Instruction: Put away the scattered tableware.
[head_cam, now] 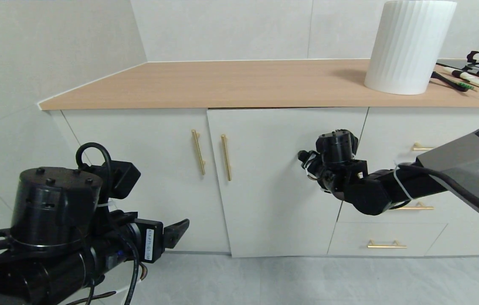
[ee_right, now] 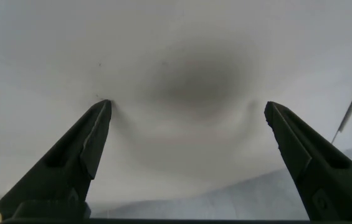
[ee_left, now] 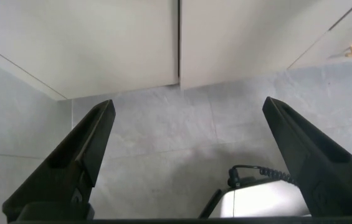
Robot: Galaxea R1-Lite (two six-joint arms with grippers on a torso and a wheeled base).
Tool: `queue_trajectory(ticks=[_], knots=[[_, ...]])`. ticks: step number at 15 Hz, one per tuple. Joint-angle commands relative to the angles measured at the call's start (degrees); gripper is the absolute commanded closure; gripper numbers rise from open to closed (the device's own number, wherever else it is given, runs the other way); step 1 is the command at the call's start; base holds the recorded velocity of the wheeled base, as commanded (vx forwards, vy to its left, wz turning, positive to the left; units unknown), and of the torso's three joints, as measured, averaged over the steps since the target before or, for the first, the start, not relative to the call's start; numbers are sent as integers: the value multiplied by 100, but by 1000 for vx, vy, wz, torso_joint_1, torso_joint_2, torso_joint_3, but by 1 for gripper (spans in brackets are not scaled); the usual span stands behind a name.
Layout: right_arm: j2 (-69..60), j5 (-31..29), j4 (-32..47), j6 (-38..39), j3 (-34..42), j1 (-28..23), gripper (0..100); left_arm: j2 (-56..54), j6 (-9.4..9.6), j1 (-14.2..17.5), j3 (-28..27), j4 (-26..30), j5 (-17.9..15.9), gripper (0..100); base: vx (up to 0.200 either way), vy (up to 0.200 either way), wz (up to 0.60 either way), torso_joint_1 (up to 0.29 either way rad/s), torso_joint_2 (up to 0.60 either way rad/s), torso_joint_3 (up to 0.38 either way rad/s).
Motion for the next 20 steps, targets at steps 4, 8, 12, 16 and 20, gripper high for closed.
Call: queue_trajectory(ticks=[4,8,12,16,20], knots=[[172,-275,8,19,-279,-196,0,82,-12,1,-1,-4,3,0,0,0,0,0,0,0],[76,-275,43,19,-208,-205,0,73,-12,1,-10,-4,3,0,0,0,0,0,0,0],[-1410,296,43,-184,776,-196,0,-226,-3,212,-10,-206,-6,0,0,0,0,0,0,0],[-3440,349,-62,-1300,2604,-222,0,-1333,6,897,403,-180,293,0,0,0,0,0,0,0],[-6208,357,-36,-2188,4942,-574,0,-3698,15,1363,1564,-83,284,0,0,0,0,0,0,0]])
